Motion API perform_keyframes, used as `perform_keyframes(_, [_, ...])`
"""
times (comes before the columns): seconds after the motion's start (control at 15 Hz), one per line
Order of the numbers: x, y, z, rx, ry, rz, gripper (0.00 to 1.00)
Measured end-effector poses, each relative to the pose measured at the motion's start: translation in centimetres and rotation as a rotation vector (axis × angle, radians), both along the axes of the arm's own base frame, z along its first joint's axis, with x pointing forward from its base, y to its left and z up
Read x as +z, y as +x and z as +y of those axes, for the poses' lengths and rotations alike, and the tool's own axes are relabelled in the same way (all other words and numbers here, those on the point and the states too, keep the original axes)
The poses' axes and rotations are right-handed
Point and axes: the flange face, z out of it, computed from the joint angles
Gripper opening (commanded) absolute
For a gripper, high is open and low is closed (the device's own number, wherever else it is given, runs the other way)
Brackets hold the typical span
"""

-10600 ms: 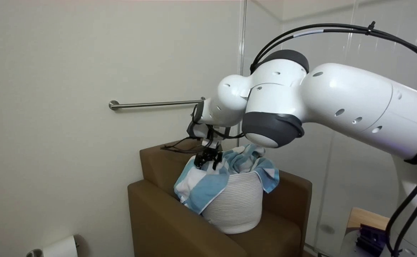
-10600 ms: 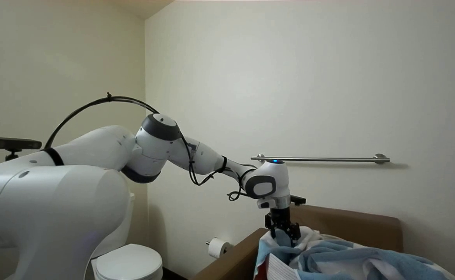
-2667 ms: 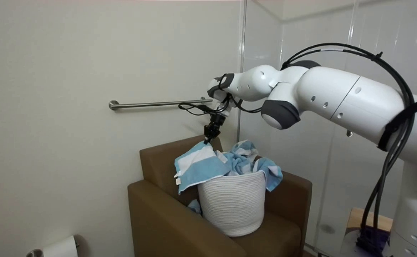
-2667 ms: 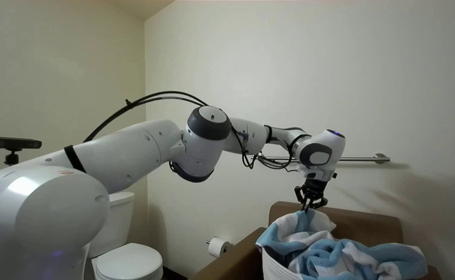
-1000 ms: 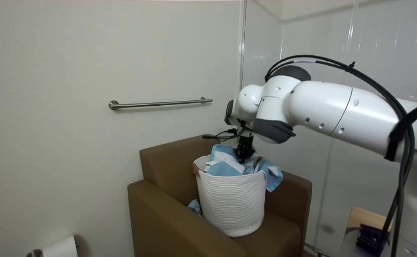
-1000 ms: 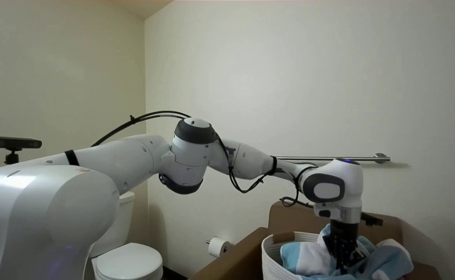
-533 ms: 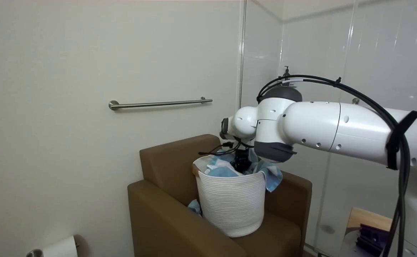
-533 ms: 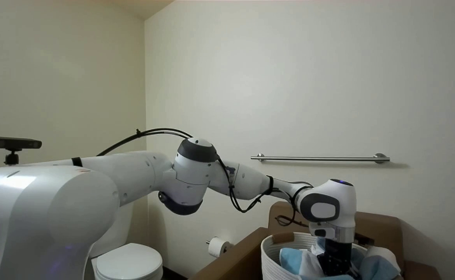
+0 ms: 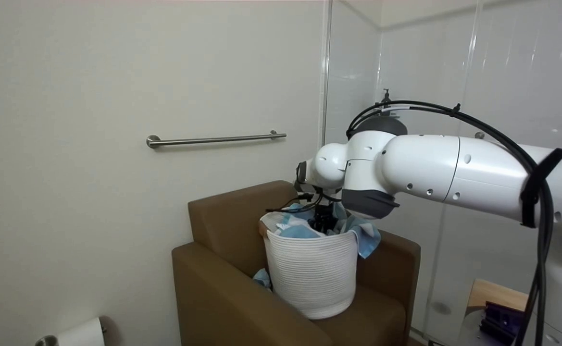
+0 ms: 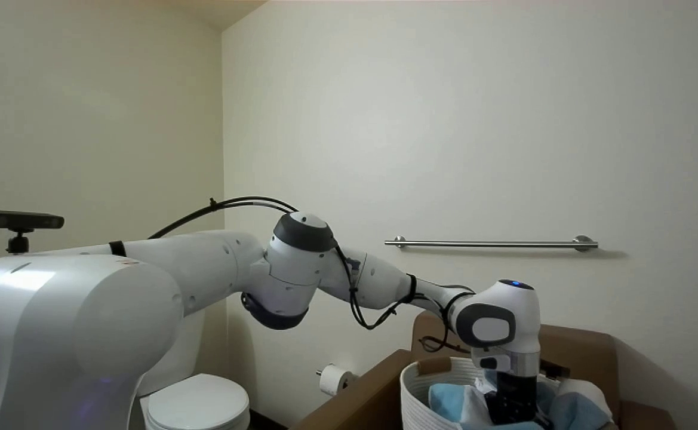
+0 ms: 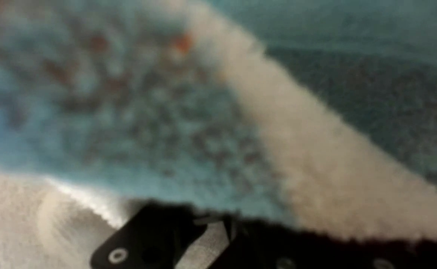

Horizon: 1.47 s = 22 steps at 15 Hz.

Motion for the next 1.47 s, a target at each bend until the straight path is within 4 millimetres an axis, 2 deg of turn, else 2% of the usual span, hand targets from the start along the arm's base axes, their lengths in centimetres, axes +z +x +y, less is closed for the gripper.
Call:
perform_keyframes(0.33, [-0.1,-0.1,-0.1,0.009,-0.034,0.009,0.97])
perform_keyframes(0.47, [0.4,0.1,0.6,0.000,-0.038,-0.017,1.00])
perform_keyframes(0.6, [2.0,0.4,2.0,-0.004,-0.053,-0.044,1.00])
perform_keyframes(0.73, [4.6,0.6,4.2,0.002,-0.074,-0.061,1.00])
perform_keyframes(1.0, [11.5,-0.4,9.2,-0.002,-0.082,-0.113,1.00])
perform_keyframes(1.27, [18.2,-4.1,12.2,-0.064,-0.069,-0.211,1.00])
perform_keyframes(1.47, [22.2,-6.8,13.5,-0.113,-0.034,-0.308,1.00])
